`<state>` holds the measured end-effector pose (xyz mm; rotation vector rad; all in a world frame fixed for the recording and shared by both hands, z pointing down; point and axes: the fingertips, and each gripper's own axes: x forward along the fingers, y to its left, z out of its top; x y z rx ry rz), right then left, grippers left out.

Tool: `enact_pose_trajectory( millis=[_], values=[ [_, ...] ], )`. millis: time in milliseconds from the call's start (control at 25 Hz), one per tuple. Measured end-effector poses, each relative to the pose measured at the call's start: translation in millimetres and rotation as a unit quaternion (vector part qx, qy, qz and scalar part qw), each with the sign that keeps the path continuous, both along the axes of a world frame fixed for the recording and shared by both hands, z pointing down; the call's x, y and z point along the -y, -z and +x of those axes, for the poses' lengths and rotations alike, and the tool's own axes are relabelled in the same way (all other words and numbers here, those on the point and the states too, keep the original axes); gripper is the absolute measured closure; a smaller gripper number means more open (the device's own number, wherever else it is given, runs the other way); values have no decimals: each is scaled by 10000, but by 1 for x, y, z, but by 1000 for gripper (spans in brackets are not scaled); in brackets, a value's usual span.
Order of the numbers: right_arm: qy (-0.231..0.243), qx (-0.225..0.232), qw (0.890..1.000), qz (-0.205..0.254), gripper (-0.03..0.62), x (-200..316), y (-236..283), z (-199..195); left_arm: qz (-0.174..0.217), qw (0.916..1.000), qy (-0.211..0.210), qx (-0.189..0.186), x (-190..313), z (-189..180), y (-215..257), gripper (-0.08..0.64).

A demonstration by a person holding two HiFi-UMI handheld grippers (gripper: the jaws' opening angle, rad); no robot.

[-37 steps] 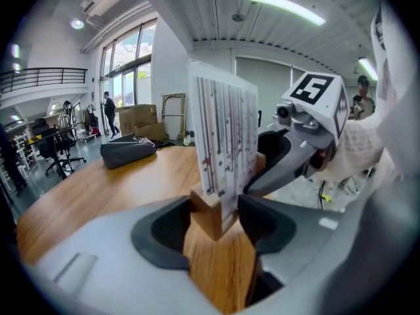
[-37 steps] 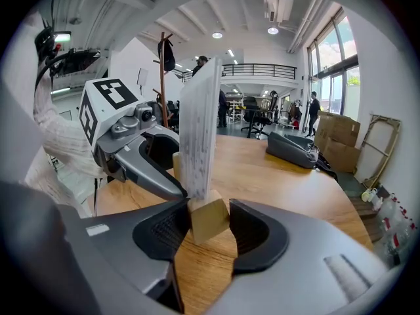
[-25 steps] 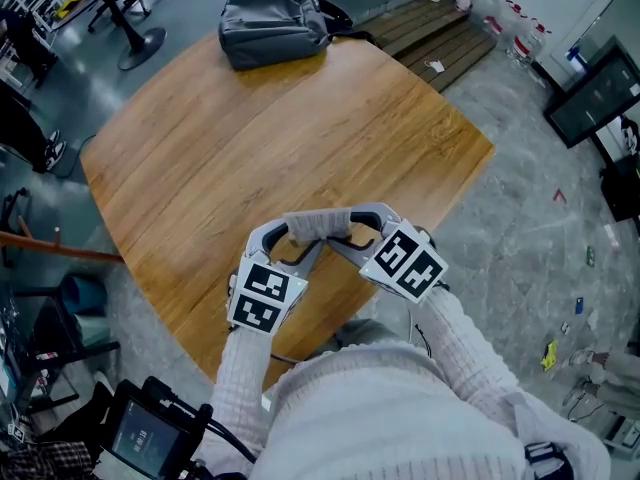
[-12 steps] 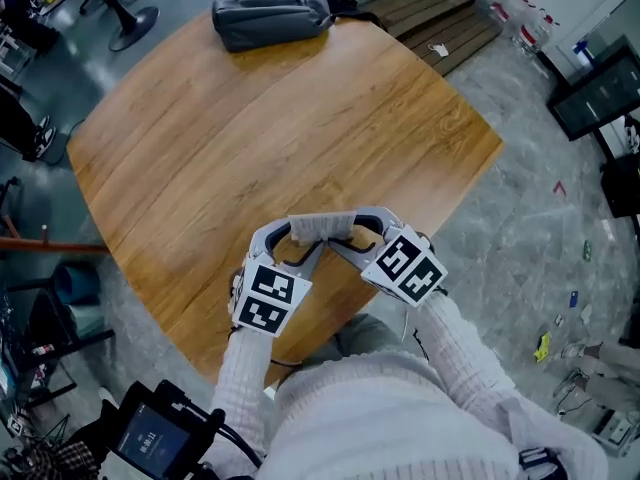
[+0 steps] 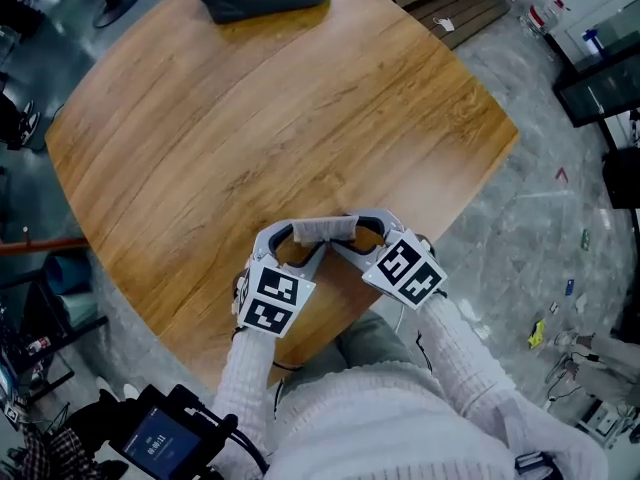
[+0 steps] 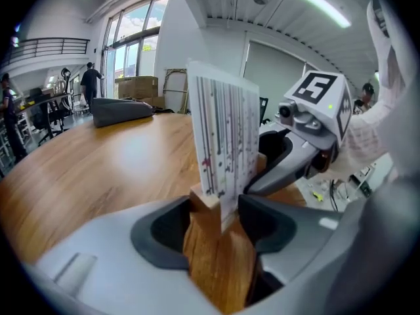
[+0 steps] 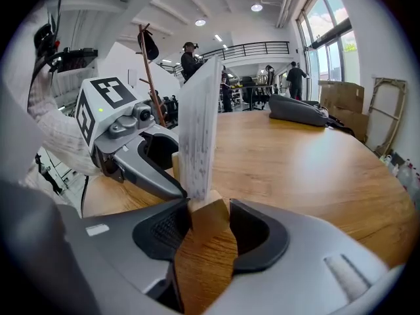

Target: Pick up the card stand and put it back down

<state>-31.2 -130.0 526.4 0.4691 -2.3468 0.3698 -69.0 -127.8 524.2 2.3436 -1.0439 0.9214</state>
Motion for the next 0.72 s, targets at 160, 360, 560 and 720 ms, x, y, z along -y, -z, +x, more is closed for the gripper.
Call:
enact_pose_trajectory(
  millis=[160,360,560,720],
  values=[
    [-58,25,10000,-21,405,2,-8,-2,-33,10000,-50,19,2,-2,-8,325],
    [-36,-40,9999,-88,403,1,-16,-1,-109,9999,-40,49,1,0,-15,325],
    [-40,-68,9999,-90,403,-2,-18,0,-24,9999,-86,62,-1,0,-17,325],
    [-51,2,10000,-51,402,-3,-18,0,56,9998,-159,43,-2,1,-17,324]
  ],
)
